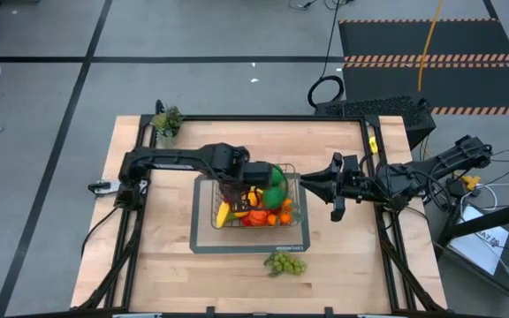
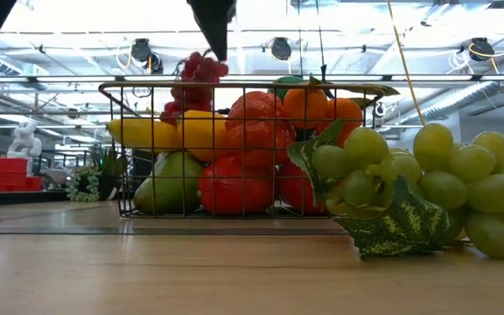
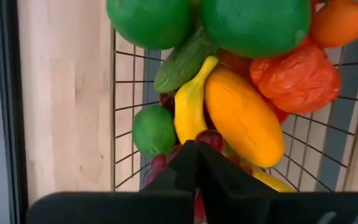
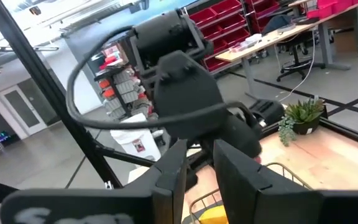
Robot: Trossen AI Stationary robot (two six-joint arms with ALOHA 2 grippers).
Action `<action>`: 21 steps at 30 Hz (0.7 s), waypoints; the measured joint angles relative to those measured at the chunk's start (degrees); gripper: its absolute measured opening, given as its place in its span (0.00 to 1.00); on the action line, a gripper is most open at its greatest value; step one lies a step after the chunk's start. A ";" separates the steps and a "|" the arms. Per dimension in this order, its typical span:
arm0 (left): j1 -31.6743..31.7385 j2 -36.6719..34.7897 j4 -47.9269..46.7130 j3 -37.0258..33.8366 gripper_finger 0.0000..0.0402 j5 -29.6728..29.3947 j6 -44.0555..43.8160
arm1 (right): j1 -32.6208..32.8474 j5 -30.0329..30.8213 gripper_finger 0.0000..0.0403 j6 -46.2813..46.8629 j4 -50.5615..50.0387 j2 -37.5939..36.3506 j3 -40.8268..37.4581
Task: Build produce basket
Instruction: Put the violet grapes into the gold wire basket
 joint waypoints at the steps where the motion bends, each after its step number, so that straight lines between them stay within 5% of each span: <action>1: 0.10 0.47 0.02 0.00 0.02 0.00 0.14 | 0.26 0.00 0.19 0.02 -0.11 0.00 0.00; 13: 0.47 1.34 5.19 -0.02 0.01 0.15 -0.67 | 1.96 -0.26 0.19 -0.14 -1.88 0.00 0.00; 21: 0.45 1.34 6.03 -0.02 0.12 -0.10 -3.23 | 1.93 -1.71 0.19 0.26 -1.86 0.00 0.00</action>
